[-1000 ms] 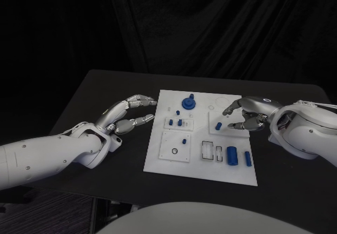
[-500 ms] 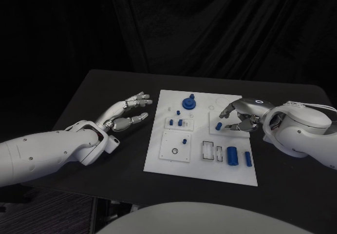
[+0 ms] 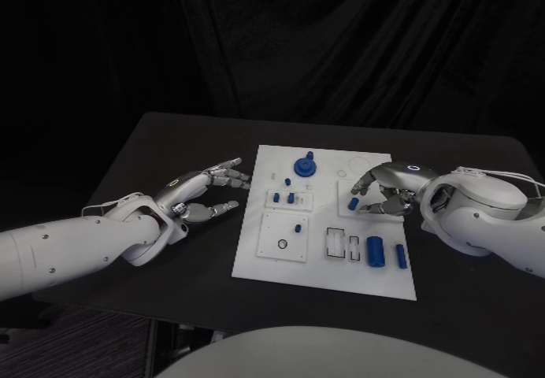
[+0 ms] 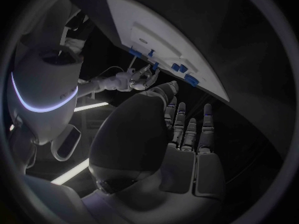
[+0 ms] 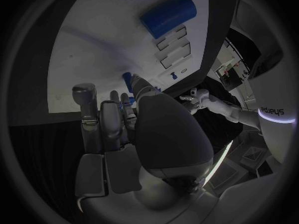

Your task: Assemble the parts on the task board

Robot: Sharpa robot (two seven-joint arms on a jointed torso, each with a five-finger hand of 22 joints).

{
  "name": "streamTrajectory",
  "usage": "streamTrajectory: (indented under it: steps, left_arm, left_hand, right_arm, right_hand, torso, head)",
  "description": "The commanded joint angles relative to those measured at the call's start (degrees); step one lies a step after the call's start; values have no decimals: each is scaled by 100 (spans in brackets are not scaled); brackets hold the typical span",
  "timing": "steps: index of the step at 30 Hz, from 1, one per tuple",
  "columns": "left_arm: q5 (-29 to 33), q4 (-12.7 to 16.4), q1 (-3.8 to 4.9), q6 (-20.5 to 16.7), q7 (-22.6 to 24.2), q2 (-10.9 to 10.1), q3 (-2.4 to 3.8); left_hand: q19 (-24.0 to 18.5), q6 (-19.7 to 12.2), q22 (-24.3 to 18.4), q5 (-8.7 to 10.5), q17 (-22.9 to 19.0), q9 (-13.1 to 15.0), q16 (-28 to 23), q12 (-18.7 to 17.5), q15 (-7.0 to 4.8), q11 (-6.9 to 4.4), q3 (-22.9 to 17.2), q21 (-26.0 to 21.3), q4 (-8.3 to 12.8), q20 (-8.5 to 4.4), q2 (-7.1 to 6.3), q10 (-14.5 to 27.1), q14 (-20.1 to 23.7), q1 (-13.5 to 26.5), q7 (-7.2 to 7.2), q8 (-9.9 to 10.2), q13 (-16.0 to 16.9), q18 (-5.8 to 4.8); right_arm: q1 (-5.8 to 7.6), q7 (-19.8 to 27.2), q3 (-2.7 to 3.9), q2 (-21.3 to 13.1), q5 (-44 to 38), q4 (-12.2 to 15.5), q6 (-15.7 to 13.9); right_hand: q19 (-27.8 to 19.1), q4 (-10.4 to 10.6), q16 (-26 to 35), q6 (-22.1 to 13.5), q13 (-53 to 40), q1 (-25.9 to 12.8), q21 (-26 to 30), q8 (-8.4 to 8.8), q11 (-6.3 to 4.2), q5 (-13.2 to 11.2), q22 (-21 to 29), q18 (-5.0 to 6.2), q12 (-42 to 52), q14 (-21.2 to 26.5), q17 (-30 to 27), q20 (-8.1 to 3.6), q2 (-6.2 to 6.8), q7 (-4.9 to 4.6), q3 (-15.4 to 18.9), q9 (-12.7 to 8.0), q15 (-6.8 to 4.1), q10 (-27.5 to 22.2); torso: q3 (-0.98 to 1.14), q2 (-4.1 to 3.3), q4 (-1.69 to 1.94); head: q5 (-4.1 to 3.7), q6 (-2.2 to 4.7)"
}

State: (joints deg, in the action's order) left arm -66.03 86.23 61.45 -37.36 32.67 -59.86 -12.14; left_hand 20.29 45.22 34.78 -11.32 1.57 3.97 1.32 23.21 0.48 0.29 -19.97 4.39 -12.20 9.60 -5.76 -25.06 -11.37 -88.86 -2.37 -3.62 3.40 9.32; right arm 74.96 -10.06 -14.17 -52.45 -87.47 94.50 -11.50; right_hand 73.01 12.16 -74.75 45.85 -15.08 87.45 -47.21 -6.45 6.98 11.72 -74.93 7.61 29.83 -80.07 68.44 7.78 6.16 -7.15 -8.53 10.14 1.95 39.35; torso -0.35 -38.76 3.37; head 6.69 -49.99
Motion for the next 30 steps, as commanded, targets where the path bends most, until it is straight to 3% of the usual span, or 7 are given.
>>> streamTrajectory:
  steps: [1, 3, 6, 8, 14, 24, 30]
  left_arm:
    - [-1352, 9, 12, -1027, -1043, 16, 5]
    - [-810, -10, 12, -977, -1000, 34, 5]
    - [728, -49, 13, -549, -622, 89, 5]
    - [2187, -87, 14, 75, -205, 144, 5]
    - [4842, -142, 14, 1367, 609, 262, 5]
    - [5747, -159, 15, 2307, 1120, 323, 6]
    - [5920, -166, 15, 2561, 1140, 358, 6]
  left_hand:
    - [22, -136, -63, 103, 4, -36, 28, -195, 268, 203, 662, -25, -444, 136, 334, 3, -96, 1267, -269, 24, -2, 49]
    - [7, -322, -95, 138, -1, -47, 22, -332, 434, 467, 889, -35, -468, 222, 559, 73, -64, 1765, -418, 34, -14, 67]
    - [92, -823, -141, -854, -5, -69, 17, -680, 775, 858, 1312, -13, -475, 494, 896, 292, 1, 2107, -771, 48, -31, 65]
    - [-284, -972, -494, -953, -46, -67, -20, -838, 961, 1021, 1545, -101, -464, 590, 1141, 456, 416, 1749, -936, 45, -37, 26]
    - [-727, -1325, -940, -1096, -91, -82, -67, -1017, 885, 961, 1905, -131, -460, 500, 1455, 947, 806, 1300, -860, 55, -60, 0]
    - [-822, -1434, -1143, -1145, -79, -84, -53, -1008, 756, 748, 2306, -128, -475, 377, 1706, 1272, 750, 1076, -634, 52, -84, 10]
    - [-451, -1441, -921, -928, -40, -84, 6, -931, 1065, 1107, 2813, 19, -440, 683, 2059, 1258, 473, 1202, -864, 50, -89, 13]
  right_arm:
    - [-17, 82, 3, 10, -60, -6, -79]
    - [-18, 93, 3, 21, -60, -11, -97]
    - [-20, 111, 3, 43, -60, -22, -128]
    - [-22, 117, 3, 53, -60, -29, -139]
    - [-30, 134, 3, 87, -60, -60, -158]
    - [-48, 160, 3, 145, -60, -110, -125]
    - [-79, 197, 3, 194, -60, -155, -113]
  right_hand:
    - [55, 9, -33, 62, 26, -3, -36, -45, 2, -33, -529, -20, 28, -40, 11, 12, -63, -25, 47, -7, -1, 75]
    - [70, 13, -41, 68, 36, -3, -64, -50, -2, -34, -536, -26, 31, -50, 20, 12, -69, -32, 48, -8, -1, 97]
    - [103, 23, -63, 92, 63, -2, -112, -69, -12, -32, -546, -34, 39, -76, 44, 10, -85, -52, 49, -11, 0, 168]
    - [129, 28, -79, 106, 83, 3, -155, -80, -17, -28, -556, -42, 42, -95, 62, 10, -97, -55, 45, -14, 1, 220]
    - [155, 34, -88, 165, 144, 35, -176, -118, -24, -10, -560, -46, 27, -115, 67, 9, -131, -45, 23, -15, 3, 331]
    - [200, 31, -110, 207, 235, 100, -247, -146, -31, 67, -577, -57, -12, -146, 88, 8, -143, -27, -21, -27, 4, 496]
    - [230, 52, -124, 267, 298, 101, -303, -178, -38, 99, -590, -66, -54, -164, 104, 5, -125, -17, -32, -28, -1, 589]
  torso:
    - [-8, 2, 14]
    - [-14, 3, -8]
    - [-6, 2, -32]
    - [-4, 1, -22]
    - [10, 17, -19]
    - [-11, 7, -9]
    - [-8, 6, -11]
  head:
    - [-16, -1]
    - [5, -1]
    - [25, -1]
    - [23, -1]
    - [25, -1]
    - [14, -1]
    - [16, -1]
